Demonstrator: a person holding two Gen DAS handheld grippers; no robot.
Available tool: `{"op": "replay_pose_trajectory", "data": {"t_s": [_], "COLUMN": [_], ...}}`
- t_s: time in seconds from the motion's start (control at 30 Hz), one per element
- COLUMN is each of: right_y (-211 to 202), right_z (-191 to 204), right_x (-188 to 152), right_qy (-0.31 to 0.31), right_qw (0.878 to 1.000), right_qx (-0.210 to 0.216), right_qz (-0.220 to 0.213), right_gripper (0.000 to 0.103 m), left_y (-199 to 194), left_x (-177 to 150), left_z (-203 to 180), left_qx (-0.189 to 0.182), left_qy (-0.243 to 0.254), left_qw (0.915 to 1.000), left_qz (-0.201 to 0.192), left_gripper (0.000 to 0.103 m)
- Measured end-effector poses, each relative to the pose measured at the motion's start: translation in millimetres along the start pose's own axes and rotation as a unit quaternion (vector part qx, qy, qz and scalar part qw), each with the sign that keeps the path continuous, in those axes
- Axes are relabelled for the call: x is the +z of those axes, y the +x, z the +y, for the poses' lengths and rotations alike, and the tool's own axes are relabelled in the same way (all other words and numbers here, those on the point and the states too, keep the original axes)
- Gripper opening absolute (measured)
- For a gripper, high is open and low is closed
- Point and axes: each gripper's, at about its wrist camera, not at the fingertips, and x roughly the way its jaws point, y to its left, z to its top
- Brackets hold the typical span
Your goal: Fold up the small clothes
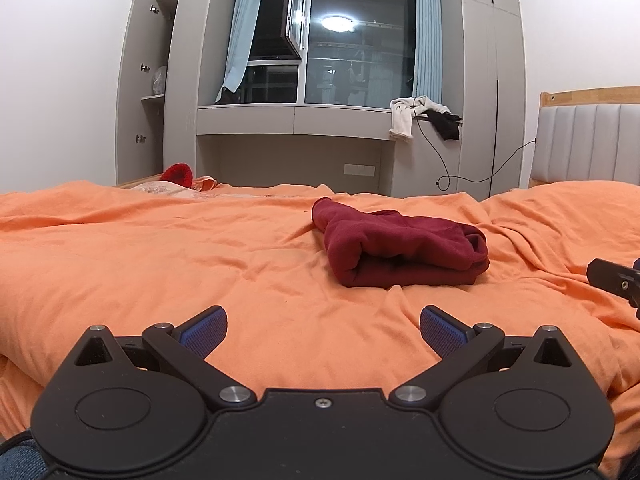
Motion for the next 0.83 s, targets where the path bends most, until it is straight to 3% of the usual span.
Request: {"op": "replay_pose_trajectory", "data": {"t_s": [0.83], "right_y": [0.0], "right_z": [0.0], "right_x": [-0.5], "right_qy": [-0.001], "right_qw": [1.0], "right_qx": [0.0], "right_qz": [0.001], "right_gripper": [0.103], "left_y": [-3.5], "left_x": [1.9], "left_z": [-4.8], "left_qx": [-0.01], "left_qy": [0.009], "left_qw": [0.9999], "left_qz": [0.003], "left_gripper": [0.103]}}
